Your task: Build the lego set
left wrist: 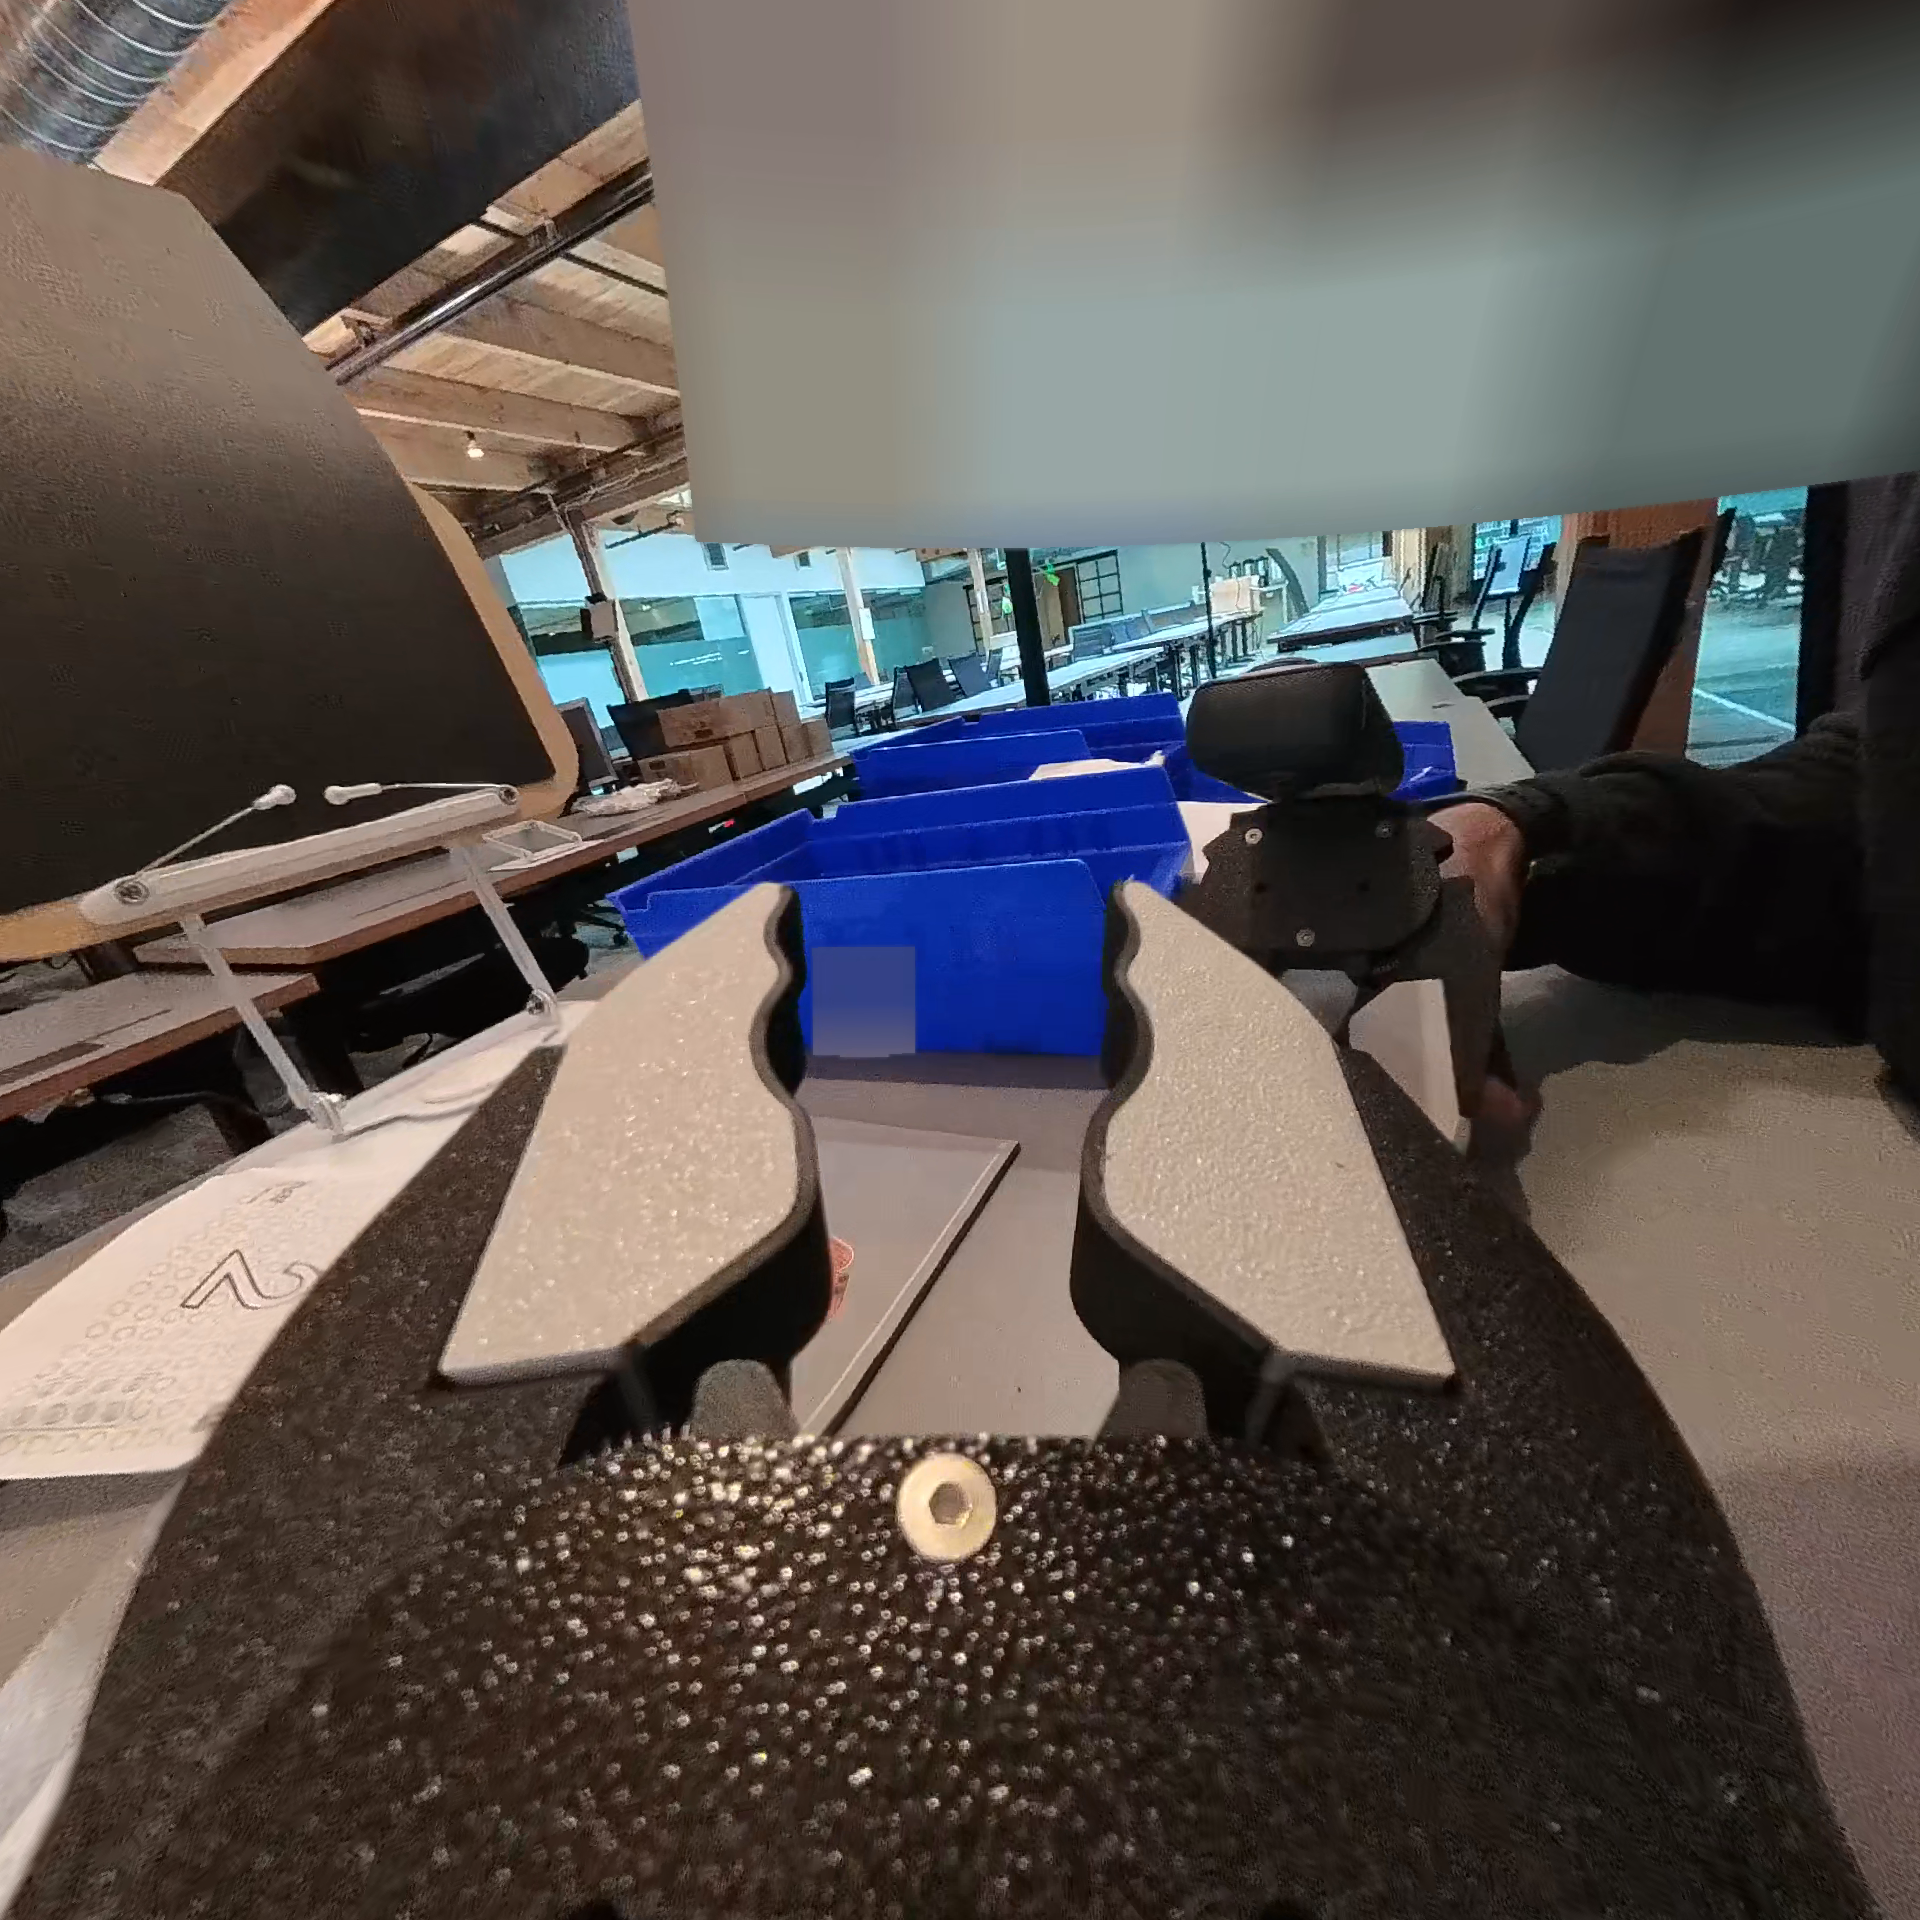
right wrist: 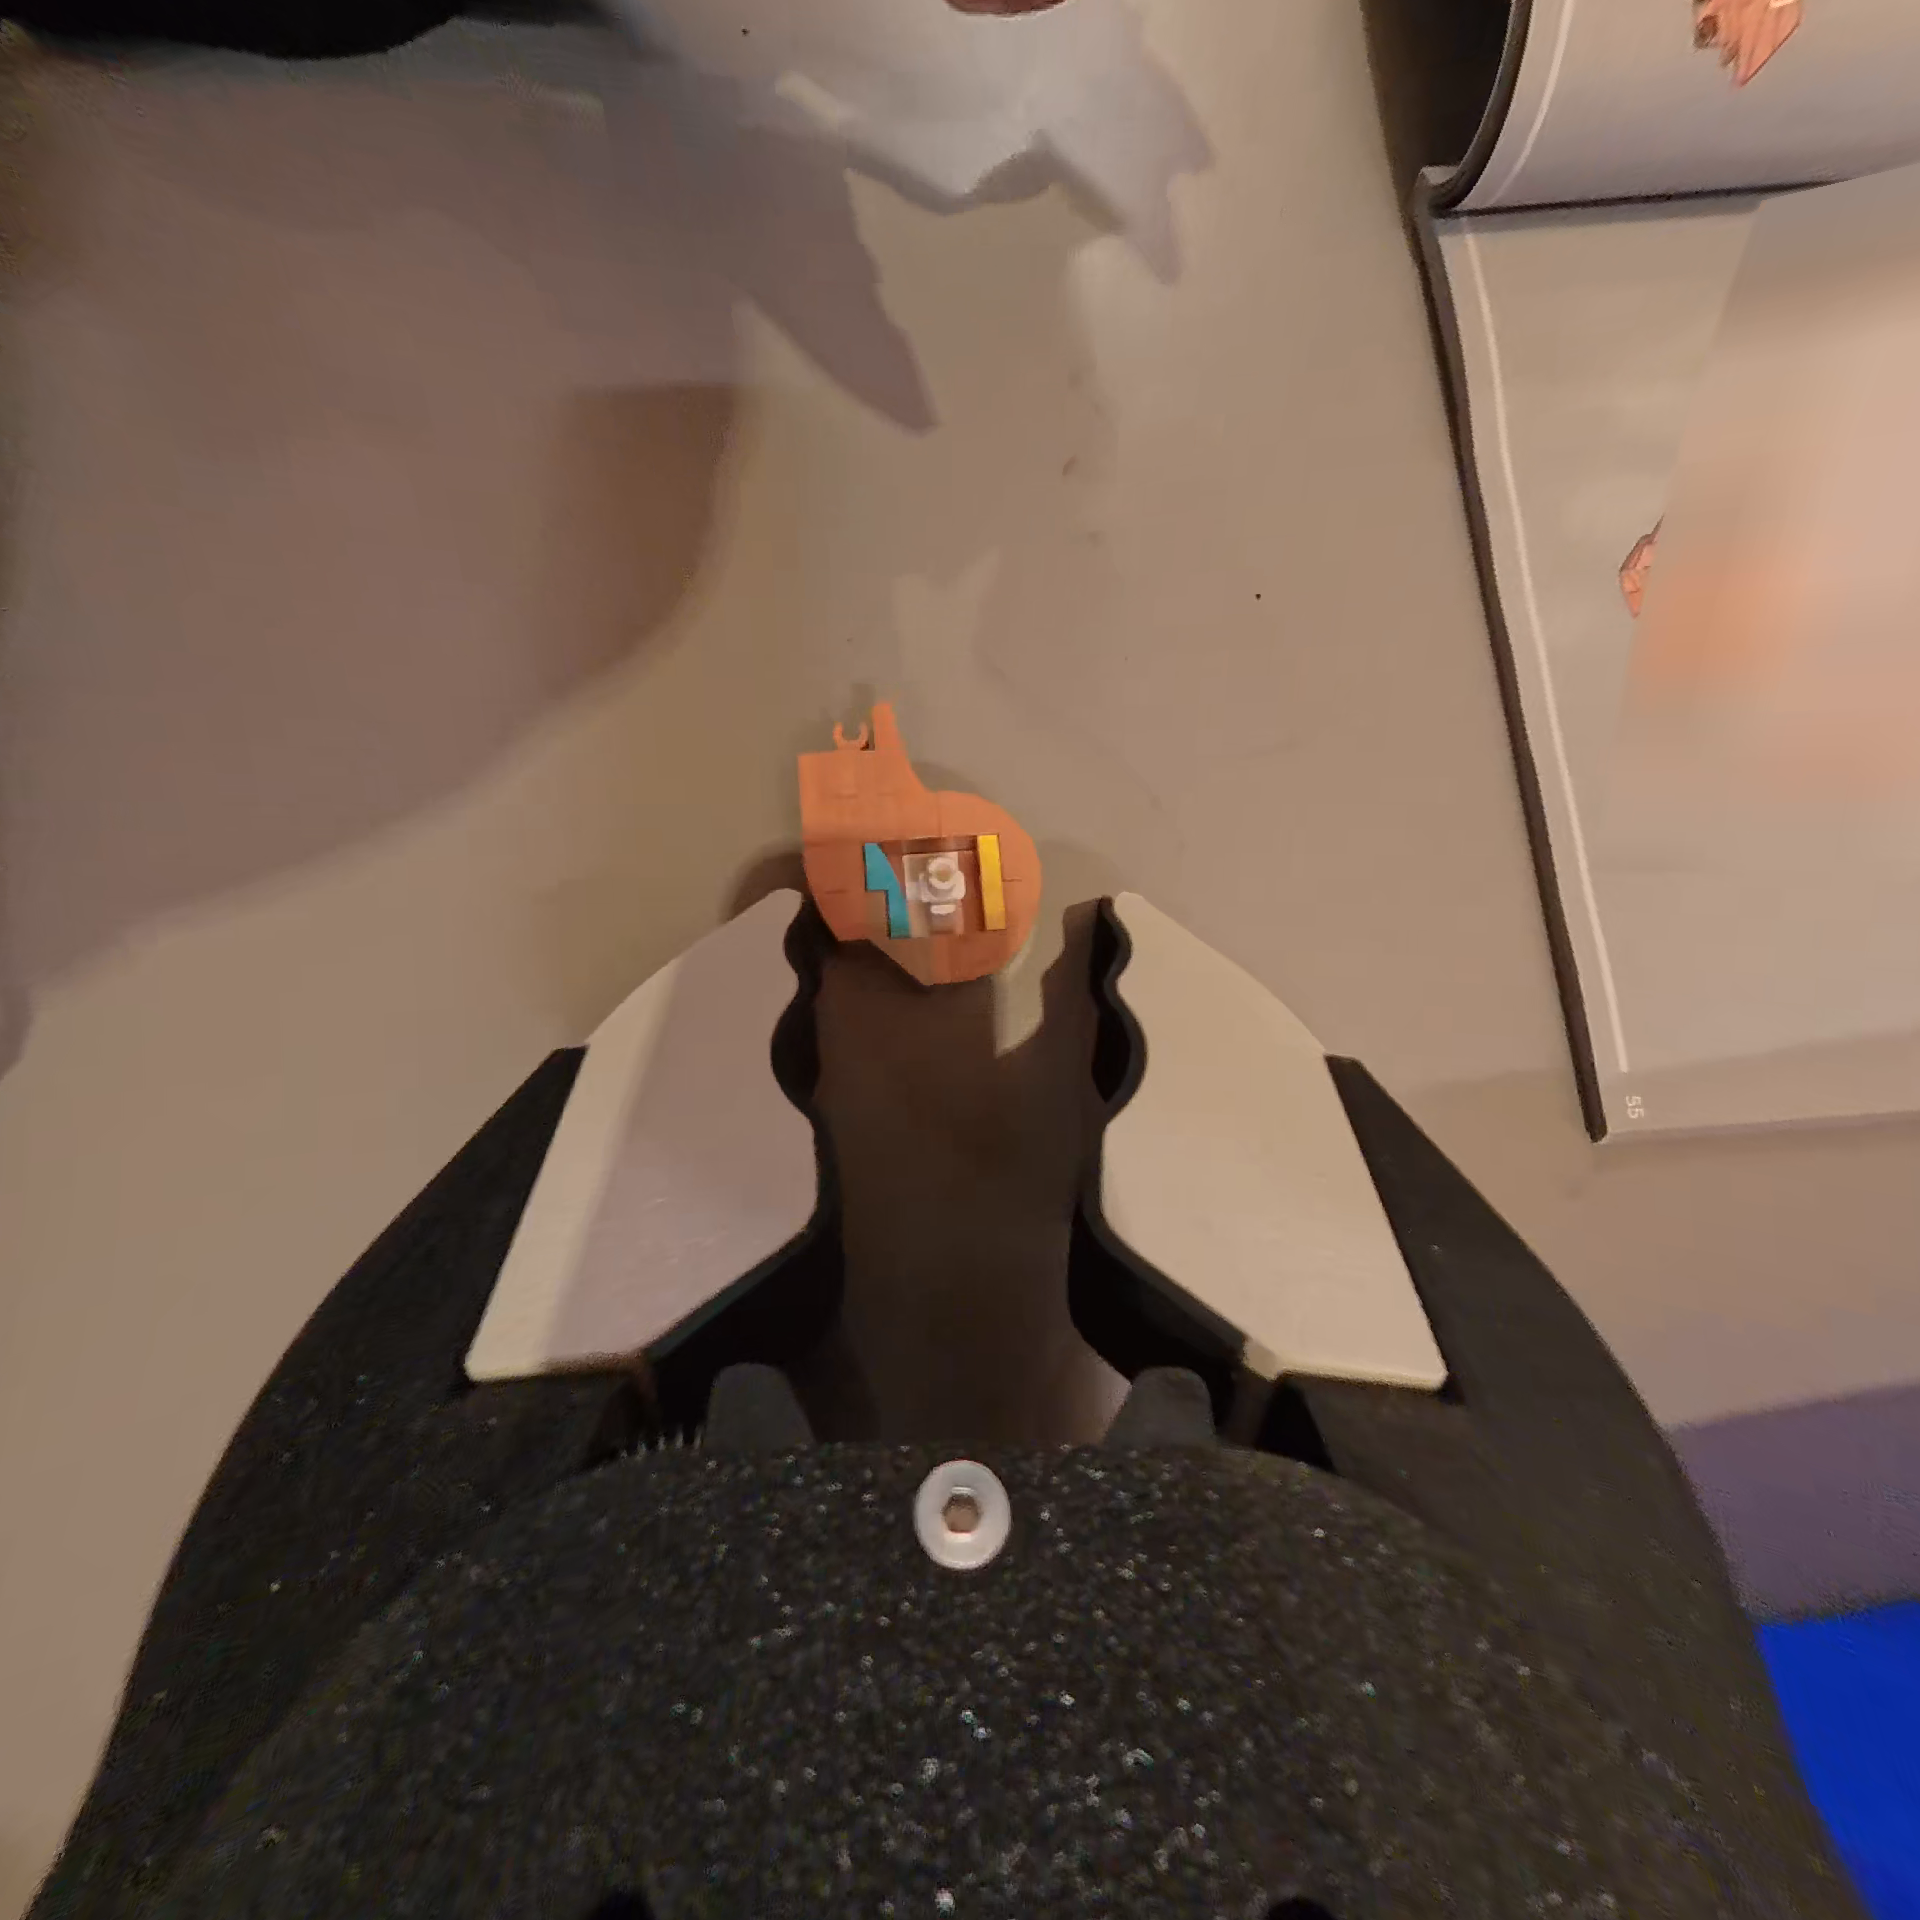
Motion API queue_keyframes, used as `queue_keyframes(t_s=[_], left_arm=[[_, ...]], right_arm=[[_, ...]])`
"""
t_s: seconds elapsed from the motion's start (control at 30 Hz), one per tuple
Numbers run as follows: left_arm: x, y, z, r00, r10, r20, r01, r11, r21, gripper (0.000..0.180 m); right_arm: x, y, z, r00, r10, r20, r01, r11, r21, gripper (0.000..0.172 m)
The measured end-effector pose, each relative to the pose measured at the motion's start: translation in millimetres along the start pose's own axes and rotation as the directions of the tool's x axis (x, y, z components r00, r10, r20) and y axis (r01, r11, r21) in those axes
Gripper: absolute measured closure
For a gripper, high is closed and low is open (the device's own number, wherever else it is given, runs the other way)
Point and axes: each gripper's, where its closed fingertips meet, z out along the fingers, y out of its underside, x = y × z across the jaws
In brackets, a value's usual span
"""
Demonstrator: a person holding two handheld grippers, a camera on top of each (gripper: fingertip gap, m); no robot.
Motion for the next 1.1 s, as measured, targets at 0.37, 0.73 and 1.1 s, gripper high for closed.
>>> queue_keyframes(t_s=[0.37,0.73,1.1], left_arm=[[-6,17,3,0.999,-0.004,0.039,0.007,0.997,-0.074,0.134],[-25,21,-1,0.991,-0.002,0.134,0.014,0.996,-0.087,0.124],[-21,32,7,0.991,0.047,0.123,-0.03,0.991,-0.133,0.128]], right_arm=[[37,-26,22,0.99,0.032,-0.136,-0.03,0.999,0.015,0.132],[22,-67,-59,0.991,0.069,-0.116,-0.023,0.933,0.36,0.108],[187,62,-191,0.964,0.122,-0.235,-0.147,0.985,-0.093,0.132]])
